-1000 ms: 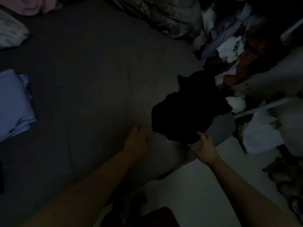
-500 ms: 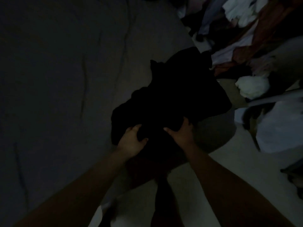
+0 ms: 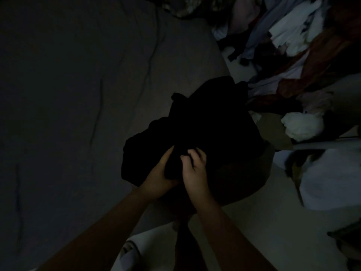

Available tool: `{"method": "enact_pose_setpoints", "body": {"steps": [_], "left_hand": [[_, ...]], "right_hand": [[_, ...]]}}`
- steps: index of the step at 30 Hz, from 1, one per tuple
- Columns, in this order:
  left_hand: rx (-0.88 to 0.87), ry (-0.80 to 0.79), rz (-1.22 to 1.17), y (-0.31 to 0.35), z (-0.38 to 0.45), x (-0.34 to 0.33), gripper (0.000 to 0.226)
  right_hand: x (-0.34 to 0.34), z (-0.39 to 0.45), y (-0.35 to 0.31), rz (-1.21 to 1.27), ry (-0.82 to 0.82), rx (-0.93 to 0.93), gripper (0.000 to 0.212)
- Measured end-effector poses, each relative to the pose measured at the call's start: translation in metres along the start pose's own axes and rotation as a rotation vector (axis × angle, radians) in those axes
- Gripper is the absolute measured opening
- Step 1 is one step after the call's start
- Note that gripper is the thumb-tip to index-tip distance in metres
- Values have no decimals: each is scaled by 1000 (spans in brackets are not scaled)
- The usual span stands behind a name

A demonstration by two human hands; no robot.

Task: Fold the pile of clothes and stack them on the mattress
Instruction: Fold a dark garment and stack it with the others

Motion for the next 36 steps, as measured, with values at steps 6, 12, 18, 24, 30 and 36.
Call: {"method": "enact_pose_setpoints", "body": {"steps": [6,12,18,24,30,36], "left_hand": [[114,20,-246,6,-32,41,93],[154,298,-440,-21,-84,108,54],[331,625,-600,-111,-134,191,40],[414,795,-615,-224,-192,275,35],[528,778,-442,-310,-225,326,44],[441,520,-30,-330,-188,271,40]], "right_hand": [[-42,-28,-37,-171,-238,-3,26],[-127,-70,-45,-272,-463,-35,32],[-204,-91,-9,-288,-521,-8,35],[-183,-66,57,-650,-172,-95,44],[-175,-49,127,-418,91,-246,65],[-159,-20,189,-241,233,-230,99]]}}
Point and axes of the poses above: each hand's wrist, its own z-axis towards the middle knuckle, its own x-axis out of the back of the hand, y = z × x, the point moved 2 cm from there along z, towards the middle knuckle, and after that the axes turned 12 degrees about z, right-handed, at the moved point
